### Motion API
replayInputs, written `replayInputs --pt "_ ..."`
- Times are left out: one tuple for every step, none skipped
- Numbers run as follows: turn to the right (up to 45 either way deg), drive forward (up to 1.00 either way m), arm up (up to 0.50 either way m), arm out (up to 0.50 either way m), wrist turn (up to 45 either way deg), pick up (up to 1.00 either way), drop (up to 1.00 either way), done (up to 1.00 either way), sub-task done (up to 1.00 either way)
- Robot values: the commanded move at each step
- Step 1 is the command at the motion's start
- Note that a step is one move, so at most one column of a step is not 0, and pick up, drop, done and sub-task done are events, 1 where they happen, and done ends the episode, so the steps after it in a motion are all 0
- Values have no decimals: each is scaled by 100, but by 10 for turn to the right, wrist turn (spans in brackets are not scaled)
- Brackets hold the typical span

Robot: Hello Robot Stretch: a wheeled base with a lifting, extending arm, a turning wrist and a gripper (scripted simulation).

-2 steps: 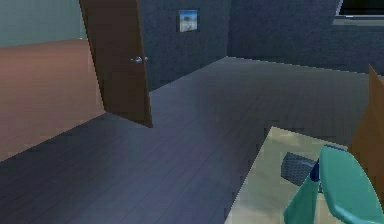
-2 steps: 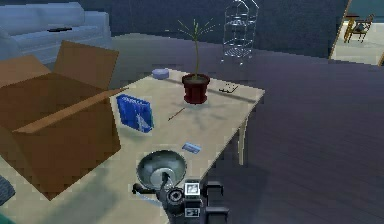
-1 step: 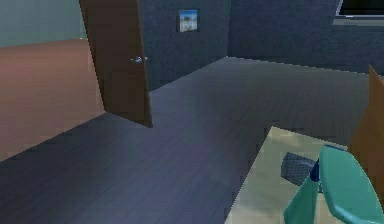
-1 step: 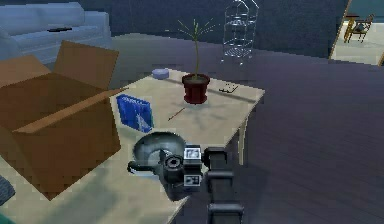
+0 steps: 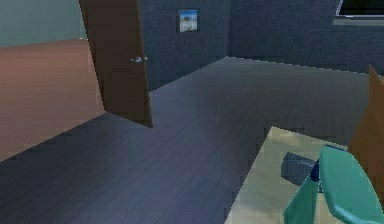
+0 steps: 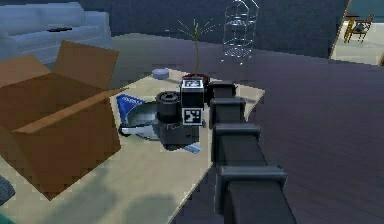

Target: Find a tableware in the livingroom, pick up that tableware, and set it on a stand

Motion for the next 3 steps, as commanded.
replayInputs --pt "0 0 0 0 -450 0 0 0 0" --pt "0 0 0 0 -450 0 0 0 0" --pt "0 0 0 0 -90 0 0 0 0"
